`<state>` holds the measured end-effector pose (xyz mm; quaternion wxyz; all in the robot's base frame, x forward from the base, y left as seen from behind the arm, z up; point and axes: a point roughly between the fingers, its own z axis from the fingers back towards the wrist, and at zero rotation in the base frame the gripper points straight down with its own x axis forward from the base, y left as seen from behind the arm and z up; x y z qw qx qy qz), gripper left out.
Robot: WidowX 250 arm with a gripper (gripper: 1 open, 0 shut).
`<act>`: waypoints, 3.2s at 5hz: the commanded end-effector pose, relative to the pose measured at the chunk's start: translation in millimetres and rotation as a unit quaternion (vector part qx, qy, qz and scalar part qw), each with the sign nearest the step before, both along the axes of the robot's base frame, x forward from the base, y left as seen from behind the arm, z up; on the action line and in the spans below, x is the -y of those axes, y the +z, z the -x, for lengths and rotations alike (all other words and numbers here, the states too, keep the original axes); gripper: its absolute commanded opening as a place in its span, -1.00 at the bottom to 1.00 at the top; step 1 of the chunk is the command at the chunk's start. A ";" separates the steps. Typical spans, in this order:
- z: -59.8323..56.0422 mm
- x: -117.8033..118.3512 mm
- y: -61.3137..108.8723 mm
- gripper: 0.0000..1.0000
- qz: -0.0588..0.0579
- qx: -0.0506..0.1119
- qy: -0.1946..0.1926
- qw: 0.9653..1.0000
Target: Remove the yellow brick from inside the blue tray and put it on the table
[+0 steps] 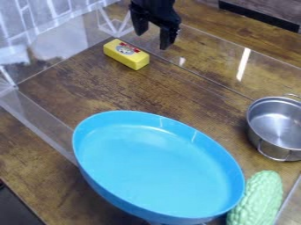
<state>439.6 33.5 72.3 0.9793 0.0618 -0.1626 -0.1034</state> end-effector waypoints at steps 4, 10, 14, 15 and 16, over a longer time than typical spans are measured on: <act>-7.0 -10.9 27.8 1.00 0.003 0.080 -0.048 0.996; -7.6 -13.2 24.7 1.00 0.011 0.092 -0.042 0.995; -8.3 -12.3 20.3 1.00 0.017 0.095 -0.039 0.995; -8.4 -11.9 19.5 1.00 0.019 0.096 -0.037 0.994; -7.8 -11.4 18.7 1.00 0.021 0.097 -0.037 0.994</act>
